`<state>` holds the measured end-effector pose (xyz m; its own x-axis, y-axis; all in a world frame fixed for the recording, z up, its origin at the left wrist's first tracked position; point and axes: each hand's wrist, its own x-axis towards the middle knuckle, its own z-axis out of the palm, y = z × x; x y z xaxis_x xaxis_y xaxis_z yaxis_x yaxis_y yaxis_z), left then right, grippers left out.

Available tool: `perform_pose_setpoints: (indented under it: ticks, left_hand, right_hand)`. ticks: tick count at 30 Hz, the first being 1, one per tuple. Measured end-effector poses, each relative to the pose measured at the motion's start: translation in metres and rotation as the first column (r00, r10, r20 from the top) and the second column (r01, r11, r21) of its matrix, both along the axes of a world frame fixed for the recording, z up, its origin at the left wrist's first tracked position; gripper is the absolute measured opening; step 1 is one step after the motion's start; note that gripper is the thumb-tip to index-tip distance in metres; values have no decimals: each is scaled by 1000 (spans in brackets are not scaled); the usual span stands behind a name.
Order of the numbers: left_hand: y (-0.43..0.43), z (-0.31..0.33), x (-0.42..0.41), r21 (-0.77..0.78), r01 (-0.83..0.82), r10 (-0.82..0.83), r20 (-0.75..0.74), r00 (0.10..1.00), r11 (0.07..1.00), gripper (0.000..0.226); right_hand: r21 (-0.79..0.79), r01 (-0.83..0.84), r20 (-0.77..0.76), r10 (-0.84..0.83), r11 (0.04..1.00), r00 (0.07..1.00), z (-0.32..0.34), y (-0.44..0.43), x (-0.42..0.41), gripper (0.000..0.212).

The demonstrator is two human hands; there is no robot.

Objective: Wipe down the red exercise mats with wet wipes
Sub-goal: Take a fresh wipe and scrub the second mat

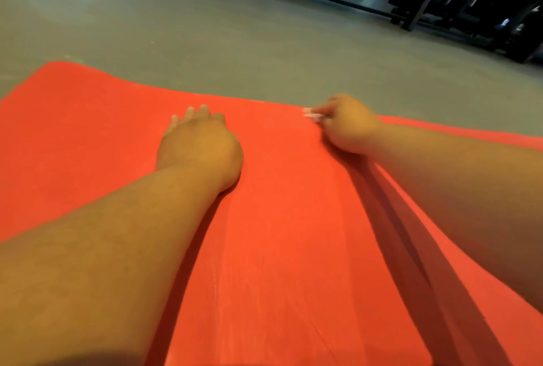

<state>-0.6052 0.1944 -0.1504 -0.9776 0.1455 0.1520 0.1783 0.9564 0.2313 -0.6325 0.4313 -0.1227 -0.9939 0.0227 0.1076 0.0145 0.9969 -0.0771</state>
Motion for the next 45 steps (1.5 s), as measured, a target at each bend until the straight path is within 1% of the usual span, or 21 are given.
perform_pose_setpoints:
  ticks: [2, 4, 7, 9, 11, 14, 16, 19, 22, 24, 25, 27, 28, 30, 33, 35, 37, 38, 40, 42, 45]
  left_hand:
    - [2, -1, 0, 1, 13, -13, -2, 1000, 1000, 40]
    - [2, -2, -1, 2, 14, -14, 3, 1000, 1000, 42]
    - [4, -1, -2, 5, 10, -10, -1, 1000, 1000, 40]
    - [3, 0, -1, 6, 15, -14, -10, 1000, 1000, 39]
    - [2, 1, 1, 13, 19, -19, -5, 1000, 1000, 39]
    - [2, -1, 1, 40, 15, -15, -22, 1000, 999, 42]
    - [3, -2, 0, 53, 7, -5, -24, 1000, 999, 42]
    - [5, -3, -2, 56, 4, -3, -24, 1000, 998, 42]
    - [3, -2, 0, 50, 5, -3, -31, 1000, 999, 42]
    - [2, -1, 2, 54, 17, -15, -28, 999, 998, 42]
    - [2, -1, 2, 53, 24, -23, -24, 999, 998, 42]
    - [2, -2, 1, 51, 31, -30, -18, 999, 998, 43]
    - [3, -3, 0, 49, 31, -30, -19, 999, 998, 43]
    - [6, -3, -3, 45, 27, -26, -20, 999, 999, 44]
    - [6, -2, -1, 36, 29, -29, -14, 999, 999, 42]
    - [4, -1, 0, 37, 34, -34, -10, 999, 999, 41]
    - [3, -1, 2, 46, 37, -37, 1, 999, 998, 40]
    - [2, -1, 2, 50, 41, -41, -1, 999, 998, 40]
    - [2, -2, 2, 58, 49, -49, -1, 999, 997, 39]
    - [2, -2, 1, 82, 50, -50, 3, 999, 995, 39]
    - [2, 0, 1, 102, 71, -71, 0, 997, 992, 40]
  right_hand:
    - [213, 307, 24, -319, 927, 947, 6, 38, 17, 29]
    - [300, 382, -12, -397, 874, 918, 4, 40, 25, 28]
    - [39, 98, -106, -93, 994, 990, -10, -4, 20, 28]
    - [-176, -183, -73, 172, 967, 982, -11, -35, 21, 27]
    - [-234, -243, -59, 235, 941, 970, -7, -37, 20, 26]
    - [-10, 215, 3, -215, 976, 977, 1, -2, 14, 30]
    - [177, 346, 32, -356, 921, 934, 3, -4, 3, 31]
    - [-70, 31, -4, -32, 997, 999, -4, -61, -16, 28]
    - [-157, -258, -12, 259, 953, 966, -8, -85, -15, 28]
    - [37, -117, 21, 116, 992, 993, 0, -44, -13, 30]
    - [196, 45, 61, -58, 980, 996, 4, -16, -7, 31]
    - [452, 326, 96, -408, 830, 908, 12, 25, 22, 32]
    - [487, 367, 96, -467, 792, 879, 14, 32, 33, 32]
    - [399, 340, 40, -386, 852, 921, 10, 21, 36, 30]
    - [60, 117, -117, -109, 991, 987, -11, -28, 31, 27]
    - [-68, -142, -230, 122, 988, 966, -21, -60, 38, 28]
    - [-109, -247, -201, 222, 963, 954, -16, -51, 41, 31]
    - [-66, -178, -133, 168, 982, 977, -10, -28, 39, 32]
    - [127, 202, 14, -205, 971, 979, 6, 27, 40, 32]
    - [312, 478, 36, -513, 821, 857, 10, 57, 56, 31]
    - [180, 341, -97, -328, 923, 940, -5, 40, 59, 27]
